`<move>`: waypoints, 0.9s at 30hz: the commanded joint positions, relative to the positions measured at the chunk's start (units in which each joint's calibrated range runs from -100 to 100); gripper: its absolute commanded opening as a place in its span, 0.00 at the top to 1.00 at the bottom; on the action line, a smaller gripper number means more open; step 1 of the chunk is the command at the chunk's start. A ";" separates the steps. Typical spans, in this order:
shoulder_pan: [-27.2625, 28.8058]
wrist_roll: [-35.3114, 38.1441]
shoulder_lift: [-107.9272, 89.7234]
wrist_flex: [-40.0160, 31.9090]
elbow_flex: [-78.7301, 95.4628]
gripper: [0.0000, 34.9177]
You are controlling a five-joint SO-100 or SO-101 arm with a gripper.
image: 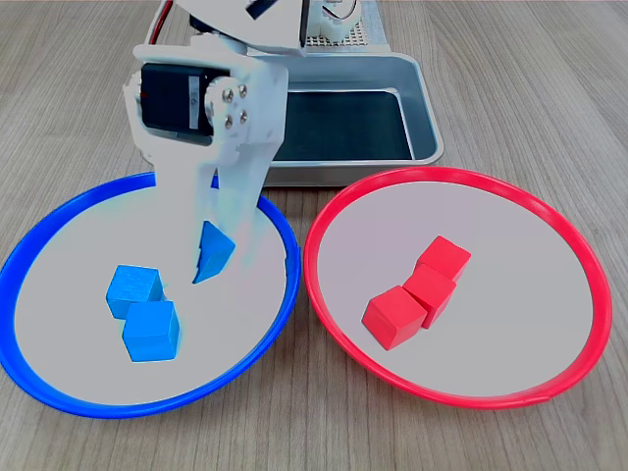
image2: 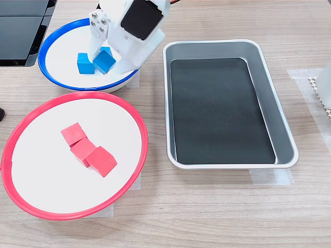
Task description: Relocate any blue block in the red dish to the blue dish, correcting any misplacements.
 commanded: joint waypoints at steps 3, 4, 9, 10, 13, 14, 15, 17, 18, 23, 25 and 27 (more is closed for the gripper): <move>0.34 -0.34 0.82 0.50 -1.74 0.94; 0.44 -0.44 1.07 0.59 -1.92 0.87; 0.72 -0.88 2.10 2.49 -3.65 0.64; 0.72 -0.93 2.10 3.31 -4.19 0.57; 0.81 -0.93 1.50 5.21 -5.20 0.56; 0.81 -0.93 1.07 5.70 -5.47 0.56; 0.81 -0.93 0.48 6.61 -5.92 0.55; 0.62 -0.78 -0.89 8.59 -7.20 0.57; 0.53 -0.59 -1.91 9.58 -7.75 0.60; -2.29 1.86 -13.77 10.82 -6.83 1.00; -3.23 2.10 -17.52 10.66 -6.20 1.00; -4.36 2.54 -21.19 10.57 -5.20 1.00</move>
